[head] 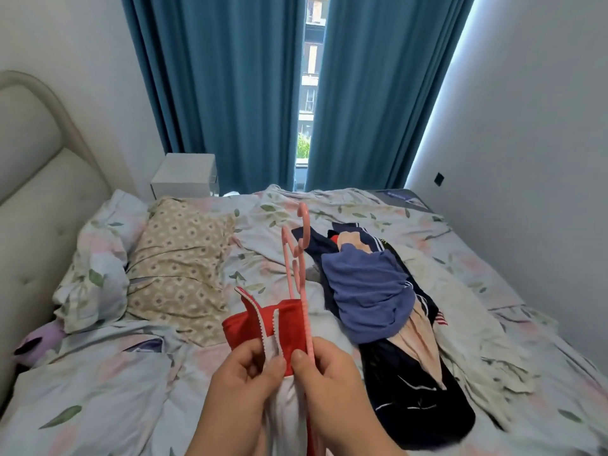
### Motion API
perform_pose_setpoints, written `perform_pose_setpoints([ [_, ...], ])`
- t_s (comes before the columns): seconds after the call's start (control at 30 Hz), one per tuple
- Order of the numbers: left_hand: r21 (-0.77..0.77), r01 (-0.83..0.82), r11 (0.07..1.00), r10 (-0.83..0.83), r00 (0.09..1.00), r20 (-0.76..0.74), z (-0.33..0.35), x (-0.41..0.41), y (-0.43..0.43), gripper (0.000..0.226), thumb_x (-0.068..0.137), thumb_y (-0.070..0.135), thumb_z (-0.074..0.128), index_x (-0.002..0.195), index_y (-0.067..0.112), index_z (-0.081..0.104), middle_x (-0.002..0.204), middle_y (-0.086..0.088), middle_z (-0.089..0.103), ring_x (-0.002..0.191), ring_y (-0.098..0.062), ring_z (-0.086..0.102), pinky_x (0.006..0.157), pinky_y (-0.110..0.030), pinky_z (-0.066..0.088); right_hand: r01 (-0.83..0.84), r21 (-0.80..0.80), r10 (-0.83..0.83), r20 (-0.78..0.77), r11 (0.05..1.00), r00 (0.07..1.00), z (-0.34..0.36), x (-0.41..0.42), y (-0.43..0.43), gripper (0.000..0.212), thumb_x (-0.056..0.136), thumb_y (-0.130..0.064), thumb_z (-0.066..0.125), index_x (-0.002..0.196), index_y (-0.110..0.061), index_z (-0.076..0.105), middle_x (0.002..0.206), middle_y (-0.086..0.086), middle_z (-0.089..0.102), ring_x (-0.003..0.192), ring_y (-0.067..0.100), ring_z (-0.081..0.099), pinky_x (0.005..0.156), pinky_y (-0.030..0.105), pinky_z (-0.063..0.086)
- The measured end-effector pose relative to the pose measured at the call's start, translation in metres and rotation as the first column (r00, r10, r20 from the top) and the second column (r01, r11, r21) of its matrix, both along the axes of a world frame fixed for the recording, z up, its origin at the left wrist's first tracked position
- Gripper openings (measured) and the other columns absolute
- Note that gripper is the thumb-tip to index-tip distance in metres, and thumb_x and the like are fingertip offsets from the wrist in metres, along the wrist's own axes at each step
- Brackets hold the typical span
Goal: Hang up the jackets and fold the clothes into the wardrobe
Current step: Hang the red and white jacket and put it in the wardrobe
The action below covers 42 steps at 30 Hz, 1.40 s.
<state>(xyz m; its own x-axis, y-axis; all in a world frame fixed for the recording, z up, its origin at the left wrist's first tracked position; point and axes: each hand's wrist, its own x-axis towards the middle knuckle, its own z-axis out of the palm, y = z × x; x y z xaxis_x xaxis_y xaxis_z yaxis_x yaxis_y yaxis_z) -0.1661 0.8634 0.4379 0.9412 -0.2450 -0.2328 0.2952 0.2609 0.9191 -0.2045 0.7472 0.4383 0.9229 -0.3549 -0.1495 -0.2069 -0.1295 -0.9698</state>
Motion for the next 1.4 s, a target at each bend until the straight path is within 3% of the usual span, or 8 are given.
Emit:
perform_pose_setpoints([
  [0.13, -0.013, 0.039, 0.999, -0.040, 0.999, -0.031, 0.002, 0.013, -0.036, 0.025, 0.066, -0.007, 0.080, 0.084, 0.010, 0.076, 0.084, -0.031, 0.068, 0.083, -0.034, 0.061, 0.082, -0.041, 0.048, 0.045, 0.033, -0.046, 0.030, 0.998, 0.998, -0.011, 0.011, -0.034, 0.019, 0.080, -0.035, 0.056, 0.088, -0.029, 0.071, 0.089, 0.007, 0.073, 0.087, 0.025, 0.068, 0.086, 0.049, 0.054],
  [0.23, -0.037, 0.075, 0.996, -0.078, 0.994, -0.078, 0.003, 0.019, -0.060, 0.026, 0.062, -0.002, 0.072, 0.088, -0.001, 0.072, 0.092, -0.036, 0.066, 0.085, -0.038, 0.064, 0.082, -0.042, 0.052, 0.041, 0.040, -0.042, 0.030, 0.998, 0.999, -0.020, 0.014, -0.060, 0.021, 0.094, -0.022, 0.058, 0.090, -0.037, 0.071, 0.089, -0.003, 0.074, 0.082, 0.010, 0.068, 0.080, 0.032, 0.056],
  [0.4, 0.046, 0.210, 0.977, -0.204, 0.972, -0.115, 0.006, 0.013, -0.095, 0.026, 0.079, -0.012, 0.062, 0.102, -0.003, 0.068, 0.096, -0.028, 0.070, 0.086, -0.036, 0.068, 0.076, -0.039, 0.055, 0.062, 0.069, -0.062, -0.002, 0.996, 0.998, -0.023, -0.001, -0.093, 0.028, 0.097, -0.021, 0.055, 0.091, -0.044, 0.070, 0.090, -0.008, 0.074, 0.085, 0.010, 0.069, 0.081, 0.030, 0.057],
  [0.57, 0.125, 0.358, 0.925, -0.343, 0.930, -0.130, 0.004, 0.022, -0.123, 0.020, 0.087, -0.009, 0.059, 0.094, 0.004, 0.072, 0.087, -0.019, 0.073, 0.069, -0.022, 0.071, 0.051, -0.024, 0.052, 0.115, 0.025, -0.115, 0.005, 0.993, 0.993, -0.033, -0.001, -0.122, 0.020, 0.096, -0.026, 0.055, 0.090, -0.041, 0.067, 0.088, -0.009, 0.072, 0.080, 0.010, 0.066, 0.074, 0.029, 0.055],
  [0.8, 0.225, 0.563, 0.796, -0.532, 0.826, -0.185, -0.036, 0.045, -0.155, 0.027, 0.090, -0.007, 0.057, 0.108, 0.008, 0.069, 0.106, -0.019, 0.072, 0.094, -0.031, 0.070, 0.076, -0.039, 0.057, 0.168, -0.027, -0.169, -0.030, 0.985, 0.985, -0.074, -0.003, -0.153, 0.018, 0.095, -0.031, 0.050, 0.081, -0.037, 0.060, 0.079, -0.016, 0.066, 0.066, 0.002, 0.057, 0.063, 0.022, 0.044],
  [1.0, 0.305, 0.695, 0.651, -0.644, 0.718, -0.263, -0.108, 0.074, -0.192, 0.031, 0.087, -0.013, 0.058, 0.100, 0.011, 0.073, 0.102, -0.021, 0.072, 0.089, -0.027, 0.068, 0.087, -0.044, 0.052, 0.252, 0.000, -0.252, -0.075, 0.968, 0.965, -0.154, 0.010, -0.174, 0.026, 0.091, -0.035, 0.048, 0.099, -0.060, 0.052, 0.101, -0.035, 0.060, 0.092, -0.008, 0.059, 0.071, 0.012, 0.044],
  [1.2, 0.307, 0.748, 0.589, -0.710, 0.660, -0.246, -0.237, 0.155, -0.220, 0.041, 0.062, 0.001, 0.069, 0.103, -0.002, 0.066, 0.100, -0.032, 0.068, 0.092, -0.036, 0.064, 0.091, -0.046, 0.046, 0.418, 0.050, -0.405, -0.160, 0.907, 0.900, -0.278, 0.079, -0.171, 0.029, 0.097, -0.020, 0.051, 0.112, -0.043, 0.057, 0.101, -0.011, 0.070, 0.095, 0.003, 0.063, 0.087, 0.019, 0.048],
  [1.4, 0.297, 0.768, 0.568, -0.749, 0.632, -0.201, -0.375, 0.230, -0.213, 0.051, 0.053, 0.014, 0.080, 0.099, -0.003, 0.067, 0.097, -0.028, 0.071, 0.084, -0.026, 0.067, 0.080, -0.032, 0.049, 0.419, -0.049, -0.420, -0.185, 0.907, 0.888, -0.398, 0.148, -0.172, 0.034, 0.093, -0.021, 0.055, 0.112, -0.049, 0.057, 0.098, -0.020, 0.069, 0.091, -0.010, 0.060, 0.076, 0.003, 0.040],
])
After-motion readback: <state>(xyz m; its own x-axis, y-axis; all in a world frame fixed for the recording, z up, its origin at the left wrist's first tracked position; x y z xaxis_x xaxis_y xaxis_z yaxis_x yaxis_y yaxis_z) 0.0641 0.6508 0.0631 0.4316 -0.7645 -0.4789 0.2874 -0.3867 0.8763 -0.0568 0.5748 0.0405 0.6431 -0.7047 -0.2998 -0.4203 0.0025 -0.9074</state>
